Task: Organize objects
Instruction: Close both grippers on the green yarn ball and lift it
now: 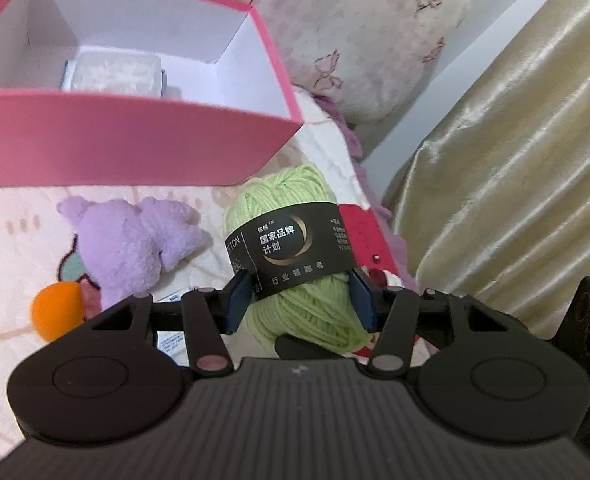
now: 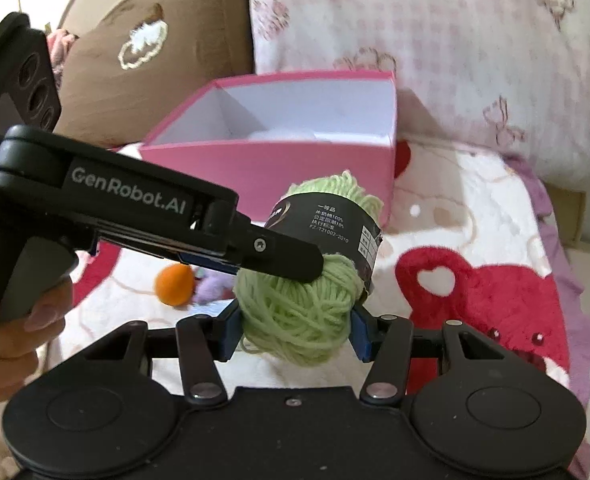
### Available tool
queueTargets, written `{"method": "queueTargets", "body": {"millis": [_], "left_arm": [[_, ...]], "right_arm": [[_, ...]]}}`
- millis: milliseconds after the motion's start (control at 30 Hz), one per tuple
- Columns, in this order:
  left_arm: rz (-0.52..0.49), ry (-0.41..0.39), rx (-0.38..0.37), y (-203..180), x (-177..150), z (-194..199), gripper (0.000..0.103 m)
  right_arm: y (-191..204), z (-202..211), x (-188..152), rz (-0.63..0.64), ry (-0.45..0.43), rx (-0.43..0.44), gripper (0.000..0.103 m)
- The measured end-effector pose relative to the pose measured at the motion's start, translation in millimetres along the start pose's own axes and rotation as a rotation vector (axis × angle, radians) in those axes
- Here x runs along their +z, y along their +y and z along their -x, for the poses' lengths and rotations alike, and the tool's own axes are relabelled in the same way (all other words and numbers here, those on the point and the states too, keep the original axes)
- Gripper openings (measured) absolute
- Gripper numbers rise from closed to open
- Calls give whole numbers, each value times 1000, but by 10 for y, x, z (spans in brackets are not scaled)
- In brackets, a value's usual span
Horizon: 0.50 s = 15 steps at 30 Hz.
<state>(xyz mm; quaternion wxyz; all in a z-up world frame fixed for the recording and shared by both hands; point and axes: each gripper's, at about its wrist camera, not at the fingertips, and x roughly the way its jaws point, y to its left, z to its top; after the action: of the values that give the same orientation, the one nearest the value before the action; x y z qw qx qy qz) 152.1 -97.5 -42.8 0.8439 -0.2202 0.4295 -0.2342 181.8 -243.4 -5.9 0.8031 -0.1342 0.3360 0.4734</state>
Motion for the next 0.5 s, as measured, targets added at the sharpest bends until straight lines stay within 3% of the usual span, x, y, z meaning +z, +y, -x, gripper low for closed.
{"method": "queueTargets", "body": {"millis": [333, 500], "left_arm": [[-88, -22, 19, -230, 340, 527, 52], [-61, -33, 0, -174, 594, 652, 52]], "right_arm": [[235, 307, 448, 13, -28, 29, 58], [303, 346, 711, 43, -54, 27, 58]]}}
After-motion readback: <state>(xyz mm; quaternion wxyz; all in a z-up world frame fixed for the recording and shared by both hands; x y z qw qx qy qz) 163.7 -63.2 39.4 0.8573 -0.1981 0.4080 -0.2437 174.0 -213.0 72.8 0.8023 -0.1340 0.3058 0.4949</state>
